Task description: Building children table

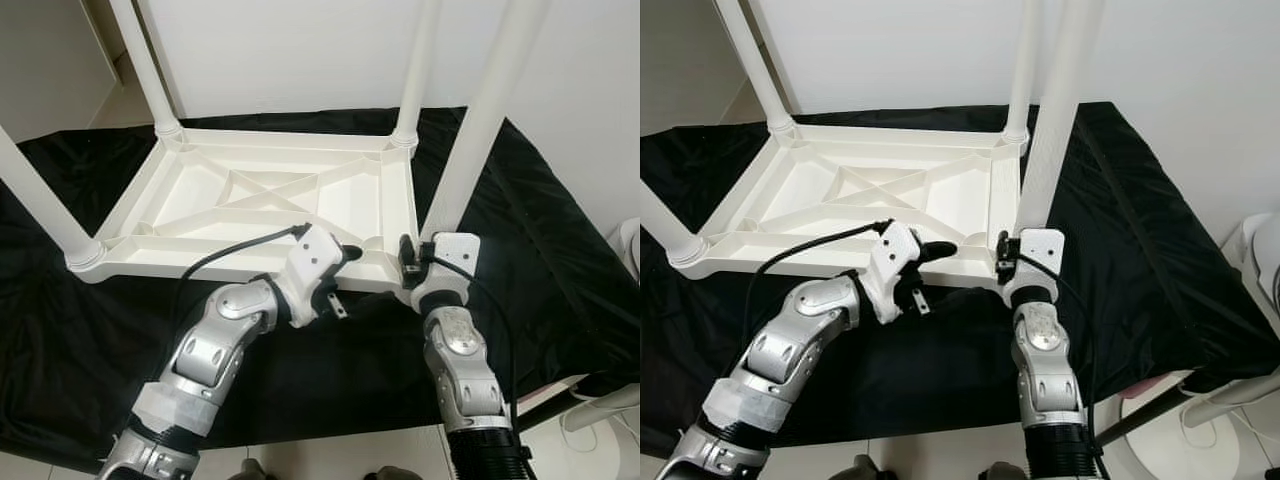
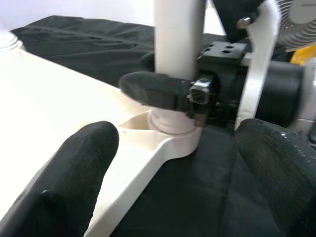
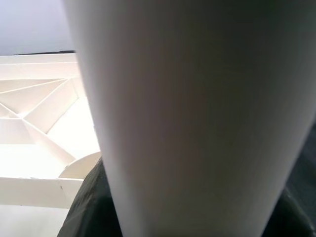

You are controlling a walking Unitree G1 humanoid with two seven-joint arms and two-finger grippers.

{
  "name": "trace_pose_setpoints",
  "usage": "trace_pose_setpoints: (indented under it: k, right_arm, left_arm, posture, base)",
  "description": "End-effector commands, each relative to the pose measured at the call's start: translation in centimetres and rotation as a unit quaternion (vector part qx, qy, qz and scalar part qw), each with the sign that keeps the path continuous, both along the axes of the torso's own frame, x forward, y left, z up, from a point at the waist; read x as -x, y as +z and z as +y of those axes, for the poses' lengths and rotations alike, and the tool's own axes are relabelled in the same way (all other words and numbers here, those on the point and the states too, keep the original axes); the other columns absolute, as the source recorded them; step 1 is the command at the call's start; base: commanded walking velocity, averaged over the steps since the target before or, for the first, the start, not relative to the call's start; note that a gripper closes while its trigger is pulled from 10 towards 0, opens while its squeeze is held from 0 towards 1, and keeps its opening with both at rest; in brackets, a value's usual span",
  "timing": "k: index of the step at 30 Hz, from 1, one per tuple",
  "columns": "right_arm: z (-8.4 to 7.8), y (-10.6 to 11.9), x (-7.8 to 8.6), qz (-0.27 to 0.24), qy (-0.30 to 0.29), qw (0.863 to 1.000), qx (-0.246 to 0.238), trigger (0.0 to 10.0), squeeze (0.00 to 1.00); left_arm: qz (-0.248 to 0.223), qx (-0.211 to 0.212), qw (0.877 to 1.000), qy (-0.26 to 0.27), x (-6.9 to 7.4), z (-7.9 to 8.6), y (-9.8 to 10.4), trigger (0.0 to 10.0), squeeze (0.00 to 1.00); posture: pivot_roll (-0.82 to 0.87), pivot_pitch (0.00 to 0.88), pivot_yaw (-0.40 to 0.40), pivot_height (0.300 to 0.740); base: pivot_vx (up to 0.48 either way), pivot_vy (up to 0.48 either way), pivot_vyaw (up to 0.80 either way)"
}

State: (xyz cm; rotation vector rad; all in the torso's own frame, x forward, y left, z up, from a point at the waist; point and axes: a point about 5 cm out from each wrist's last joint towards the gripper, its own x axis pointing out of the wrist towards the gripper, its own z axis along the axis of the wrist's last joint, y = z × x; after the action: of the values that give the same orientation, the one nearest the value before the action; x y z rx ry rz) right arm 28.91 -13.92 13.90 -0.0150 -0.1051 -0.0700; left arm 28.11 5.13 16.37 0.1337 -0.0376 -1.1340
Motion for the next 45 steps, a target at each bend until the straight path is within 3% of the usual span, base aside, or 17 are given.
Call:
trace_pose_setpoints:
  k: [1,7,8,12,17,18,22,25,27,31,33,42,43,45]
  right_arm:
    - [-0.2,-0.2,0.2,0.008,-0.015,1.0,-0.009,10.0,0.0]
    - [-0.9,0.2,0.1,0.004,-0.029,1.0,-0.002,10.0,0.0]
    - [-1.1,0.4,0.1,-0.001,-0.027,1.0,-0.012,10.0,1.0]
    - [-1.4,0.7,0.1,-0.007,-0.021,1.0,-0.013,10.0,1.0]
    - [-2.0,1.4,0.5,-0.022,0.031,0.999,-0.001,10.0,1.0]
    - [-2.1,1.4,0.6,-0.022,0.063,0.998,-0.003,10.0,0.0]
    - [-2.5,1.7,1.0,-0.032,0.108,0.993,0.026,10.0,0.0]
    - [-3.5,2.2,1.2,-0.035,0.199,0.978,0.055,10.0,0.0]
    - [-3.6,2.3,1.3,-0.036,0.215,0.974,0.063,10.0,0.0]
    - [-4.0,2.3,1.2,-0.015,0.294,0.951,0.09,10.0,0.0]
    - [-4.0,2.3,1.2,-0.015,0.294,0.951,0.09,10.0,0.0]
    - [-4.9,1.9,0.0,0.022,0.368,0.921,0.123,10.0,0.0]
    - [-5.0,1.8,0.0,0.026,0.376,0.918,0.124,3.1,0.0]
    - [-5.1,1.7,0.0,0.027,0.381,0.916,0.125,3.1,0.0]
  left_arm:
    - [-0.013,0.004,0.999,0.053,-0.8,0.3,0.2,10.0,0.0]
    - [-0.018,0.01,0.998,0.058,-1.1,0.3,0.5,10.0,0.0]
    - [-0.017,0.013,0.998,0.06,-1.1,0.3,0.6,10.0,0.0]
    - [-0.009,0.019,0.998,0.062,-1.1,0.2,0.7,10.0,0.0]
    - [-0.007,0.021,0.998,0.054,-0.8,-0.1,1.0,10.0,0.0]
    - [-0.011,0.016,0.998,0.052,-0.6,0.0,1.0,10.0,0.0]
    - [-0.019,0.008,0.998,0.054,-0.3,0.2,1.0,10.0,0.0]
    - [-0.036,0.006,0.997,0.063,-0.2,0.4,1.2,10.0,0.0]
    - [-0.04,0.005,0.997,0.065,-0.3,0.5,1.2,10.0,0.0]
    - [-0.04,0.0,0.997,0.066,-0.5,0.5,1.4,10.0,0.0]
    - [-0.04,0.0,0.997,0.066,-0.5,0.5,1.4,10.0,0.0]
    - [-0.05,0.0,0.996,0.072,-0.2,0.5,1.8,10.0,0.0]
    - [-0.05,0.001,0.996,0.072,-0.2,0.5,1.8,10.0,0.0]
    - [-0.051,0.002,0.996,0.073,-0.2,0.5,1.9,10.0,0.0]
  posture:
    - [-0.17,0.003,0.079,0.74]
    - [-0.17,0.02,0.072,0.74]
    - [-0.16,0.036,0.062,0.74]
    - [-0.16,0.042,0.06,0.74]
    - [-0.15,0.065,0.058,0.74]
    - [-0.15,0.066,0.064,0.74]
    - [-0.15,0.065,0.071,0.74]
    - [-0.16,0.068,0.089,0.74]
    - [-0.16,0.068,0.089,0.74]
    - [-0.16,0.073,0.104,0.74]
    - [-0.16,0.073,0.104,0.74]
    - [-0.14,0.069,0.09,0.74]
    - [-0.14,0.069,0.088,0.74]
    - [-0.14,0.069,0.085,0.74]
  base:
    - [0.0,0.0,0.0]
    - [0.0,0.0,0.0]
    - [0.0,0.0,0.0]
    - [0.0,0.0,0.0]
    - [0.0,0.0,0.0]
    - [0.0,0.0,0.0]
    - [0.0,0.0,0.0]
    - [0.0,0.0,0.0]
    - [0.0,0.0,0.0]
    - [0.0,0.0,0.0]
    - [0.0,0.0,0.0]
    - [0.0,0.0,0.0]
    - [0.0,0.0,0.0]
    - [0.0,0.0,0.0]
